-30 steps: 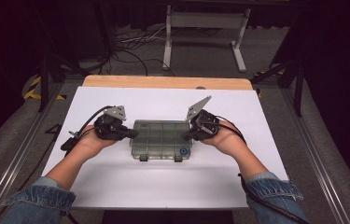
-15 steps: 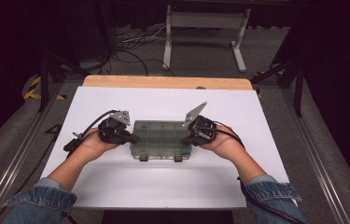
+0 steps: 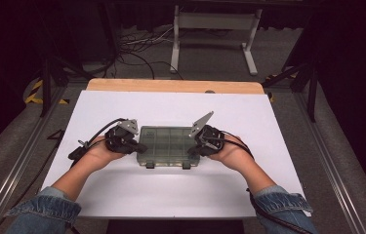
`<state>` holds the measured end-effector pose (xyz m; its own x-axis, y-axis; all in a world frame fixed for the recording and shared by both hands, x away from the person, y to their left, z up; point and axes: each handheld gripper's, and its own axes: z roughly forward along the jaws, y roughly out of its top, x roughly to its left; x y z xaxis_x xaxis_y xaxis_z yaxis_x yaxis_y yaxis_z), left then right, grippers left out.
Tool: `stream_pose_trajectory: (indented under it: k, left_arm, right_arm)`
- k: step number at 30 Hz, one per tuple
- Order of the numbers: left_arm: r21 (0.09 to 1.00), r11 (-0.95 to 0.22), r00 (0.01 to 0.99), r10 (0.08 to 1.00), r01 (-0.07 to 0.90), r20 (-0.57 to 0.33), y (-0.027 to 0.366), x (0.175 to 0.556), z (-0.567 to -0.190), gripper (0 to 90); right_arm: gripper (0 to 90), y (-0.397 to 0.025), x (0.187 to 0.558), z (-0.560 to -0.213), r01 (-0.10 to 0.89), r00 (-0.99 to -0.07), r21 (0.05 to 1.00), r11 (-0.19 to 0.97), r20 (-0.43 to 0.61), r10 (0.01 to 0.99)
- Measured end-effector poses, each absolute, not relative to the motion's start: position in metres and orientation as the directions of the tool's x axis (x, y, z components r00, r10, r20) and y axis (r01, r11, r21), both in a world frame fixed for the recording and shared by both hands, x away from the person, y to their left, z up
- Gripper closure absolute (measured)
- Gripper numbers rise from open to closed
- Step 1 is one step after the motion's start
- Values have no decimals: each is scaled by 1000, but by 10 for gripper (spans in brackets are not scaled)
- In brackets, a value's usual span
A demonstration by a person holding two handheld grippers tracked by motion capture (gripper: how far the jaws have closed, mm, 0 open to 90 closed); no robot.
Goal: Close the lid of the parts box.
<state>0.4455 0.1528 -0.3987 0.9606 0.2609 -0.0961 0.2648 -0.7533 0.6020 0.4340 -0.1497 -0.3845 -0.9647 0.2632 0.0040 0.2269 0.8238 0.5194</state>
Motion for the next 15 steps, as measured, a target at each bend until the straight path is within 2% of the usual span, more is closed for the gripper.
stream_pose_trajectory:
  k: [15]
  left_arm:
    - [605,-748,956,280,272,-84,151,441,-401,892]
  right_arm:
    - [882,-150,429,-387,239,-955,531,813,-20,294]
